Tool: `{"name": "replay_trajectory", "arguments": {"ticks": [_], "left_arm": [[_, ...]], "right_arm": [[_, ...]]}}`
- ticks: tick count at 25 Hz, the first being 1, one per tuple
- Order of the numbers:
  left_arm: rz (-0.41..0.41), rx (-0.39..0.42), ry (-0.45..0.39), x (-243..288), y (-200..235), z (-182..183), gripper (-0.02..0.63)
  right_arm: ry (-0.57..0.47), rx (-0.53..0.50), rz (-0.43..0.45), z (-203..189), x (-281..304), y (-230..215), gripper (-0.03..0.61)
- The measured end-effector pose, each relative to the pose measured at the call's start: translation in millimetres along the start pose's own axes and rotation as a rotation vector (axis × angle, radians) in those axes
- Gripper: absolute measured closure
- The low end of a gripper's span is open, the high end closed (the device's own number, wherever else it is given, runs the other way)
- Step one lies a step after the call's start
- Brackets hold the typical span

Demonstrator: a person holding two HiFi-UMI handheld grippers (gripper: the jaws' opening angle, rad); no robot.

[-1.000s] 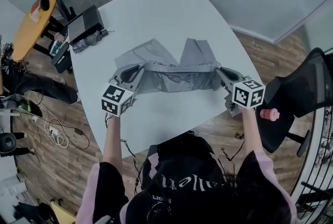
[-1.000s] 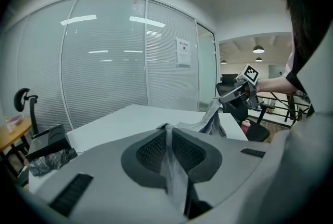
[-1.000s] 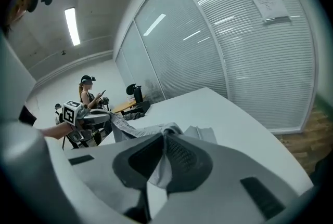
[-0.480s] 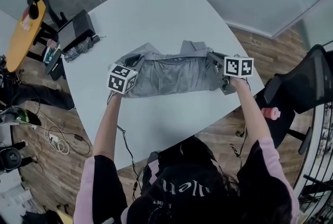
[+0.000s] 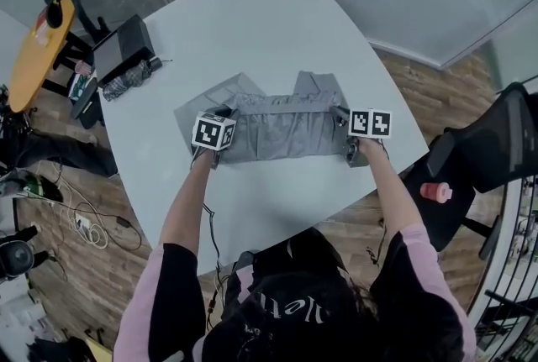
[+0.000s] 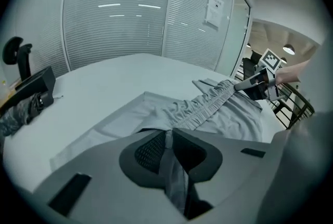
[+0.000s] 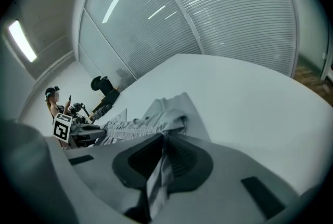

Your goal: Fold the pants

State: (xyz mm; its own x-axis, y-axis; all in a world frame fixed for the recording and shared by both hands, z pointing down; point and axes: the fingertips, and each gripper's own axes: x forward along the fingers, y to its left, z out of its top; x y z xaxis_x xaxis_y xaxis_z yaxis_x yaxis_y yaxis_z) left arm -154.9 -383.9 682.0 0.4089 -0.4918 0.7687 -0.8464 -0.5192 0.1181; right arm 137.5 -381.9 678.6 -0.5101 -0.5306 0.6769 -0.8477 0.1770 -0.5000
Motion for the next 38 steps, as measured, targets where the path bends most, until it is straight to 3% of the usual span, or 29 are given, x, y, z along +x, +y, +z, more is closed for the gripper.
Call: {"name": "replay_trajectory", "arguments": {"ticks": [4,9,14,17,27,32,38], "left_arm": [[0.009,-0.011,0.018,3.8,-0.5,-10.0,0.549],[0.031,0.016,0.056,-9.9,4.6,-15.6,0.465],[0.015,-0.035,-0.028,-43.7,3.2,-17.7,0.465],[0.0,-0.045,-0.09,-65.8,-9.0,-13.3,0.465],[-0.157,0.002,-0.313,-140.5,-110.7,13.2,0.466],[-0.193,0.002,-0.359,-168.1,-162.1,6.2,0.466],[-0.202,-0.009,-0.388,-198.7,-206.4,-5.8,0.466]], "right_arm": [[-0.013,-0.031,-0.039,-3.8,-3.9,-3.0,0.508],[-0.064,-0.072,-0.038,5.7,-27.9,5.8,0.437],[-0.165,-0.081,0.049,9.7,-68.1,36.0,0.437],[-0.176,-0.12,0.073,-0.5,-85.2,51.8,0.437],[-0.251,-0.119,0.148,-45.4,-135.5,104.7,0.437],[-0.242,-0.143,0.172,-77.2,-159.1,123.3,0.437],[-0.222,-0.243,0.156,-104.1,-188.1,133.8,0.439]]}}
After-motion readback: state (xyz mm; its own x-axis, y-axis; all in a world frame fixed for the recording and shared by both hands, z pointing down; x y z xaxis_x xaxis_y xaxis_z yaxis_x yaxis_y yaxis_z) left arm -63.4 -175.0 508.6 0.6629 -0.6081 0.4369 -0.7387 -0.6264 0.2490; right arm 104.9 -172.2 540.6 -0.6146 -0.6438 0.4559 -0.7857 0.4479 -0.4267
